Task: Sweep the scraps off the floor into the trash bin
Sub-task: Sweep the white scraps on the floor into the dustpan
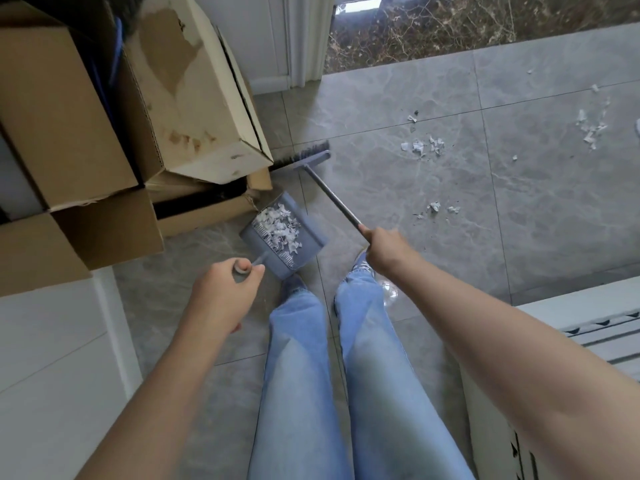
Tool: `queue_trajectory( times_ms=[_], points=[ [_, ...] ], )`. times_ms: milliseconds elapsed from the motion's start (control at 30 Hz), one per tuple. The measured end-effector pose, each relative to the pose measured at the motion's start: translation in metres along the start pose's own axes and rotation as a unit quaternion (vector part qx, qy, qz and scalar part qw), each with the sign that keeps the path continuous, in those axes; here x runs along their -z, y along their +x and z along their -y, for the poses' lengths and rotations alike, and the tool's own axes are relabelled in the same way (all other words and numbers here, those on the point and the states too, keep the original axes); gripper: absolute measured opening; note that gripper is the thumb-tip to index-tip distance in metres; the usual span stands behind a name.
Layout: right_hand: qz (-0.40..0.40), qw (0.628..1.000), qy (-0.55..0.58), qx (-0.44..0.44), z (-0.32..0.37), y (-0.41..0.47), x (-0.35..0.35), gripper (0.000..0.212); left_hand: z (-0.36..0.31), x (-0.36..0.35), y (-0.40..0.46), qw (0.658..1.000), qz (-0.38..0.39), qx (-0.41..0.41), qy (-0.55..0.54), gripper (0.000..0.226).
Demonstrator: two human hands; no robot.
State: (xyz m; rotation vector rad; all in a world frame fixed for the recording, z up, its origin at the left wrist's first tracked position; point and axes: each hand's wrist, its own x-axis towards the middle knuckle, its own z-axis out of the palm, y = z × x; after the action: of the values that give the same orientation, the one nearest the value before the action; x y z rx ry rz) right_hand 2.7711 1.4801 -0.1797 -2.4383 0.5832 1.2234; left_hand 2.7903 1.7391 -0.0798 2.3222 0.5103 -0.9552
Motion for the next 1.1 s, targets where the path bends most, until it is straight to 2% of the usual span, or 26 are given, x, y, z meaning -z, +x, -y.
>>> queue_trajectory(
  times_ms=[133, 367, 567, 700, 800, 867, 967, 1033, 1100],
  points=[
    [0.014, 0.993, -0.101, 0.052, 0.01, -0.009, 0.002, 0.06, 0.007, 0.016, 0.001, 1.0, -0.001, 0.014, 0.009, 0.034],
    [0.004, 0.976, -0.209, 0.053, -0.019, -0.007, 0.021, 0.062, 0.022, 0.021, -0.005, 0.998, 0.02, 0.05, -0.02, 0.038],
    [0.014, 0.98, -0.199, 0.031, -0.066, -0.024, 0.032, 0.07, 0.026, 0.027, -0.008, 0.997, 0.02, 0.075, -0.028, 0.039],
    [0.014, 0.98, -0.187, 0.059, -0.06, -0.031, 0.022, 0.076, 0.028, 0.032, -0.007, 0.995, 0.023, 0.084, -0.042, 0.039],
    [0.008, 0.974, -0.208, 0.086, -0.041, -0.018, 0.017, 0.066, 0.03, 0.033, -0.006, 0.996, 0.023, 0.081, -0.04, 0.039],
    [0.005, 0.968, -0.237, 0.077, -0.032, -0.012, 0.02, 0.057, 0.032, 0.031, -0.005, 0.996, 0.022, 0.078, -0.024, 0.04],
    [-0.013, 0.958, -0.283, 0.043, -0.044, -0.015, 0.03, 0.056, 0.031, 0.027, -0.002, 0.996, 0.012, 0.083, -0.023, 0.039],
    [-0.02, 0.96, -0.279, 0.008, -0.065, -0.023, 0.035, 0.047, 0.028, 0.023, -0.001, 0.996, 0.016, 0.078, -0.029, 0.039],
    [-0.019, 0.966, -0.255, -0.029, -0.09, -0.029, 0.036, 0.049, 0.024, 0.02, 0.001, 0.997, 0.025, 0.066, -0.03, 0.038]
  ],
)
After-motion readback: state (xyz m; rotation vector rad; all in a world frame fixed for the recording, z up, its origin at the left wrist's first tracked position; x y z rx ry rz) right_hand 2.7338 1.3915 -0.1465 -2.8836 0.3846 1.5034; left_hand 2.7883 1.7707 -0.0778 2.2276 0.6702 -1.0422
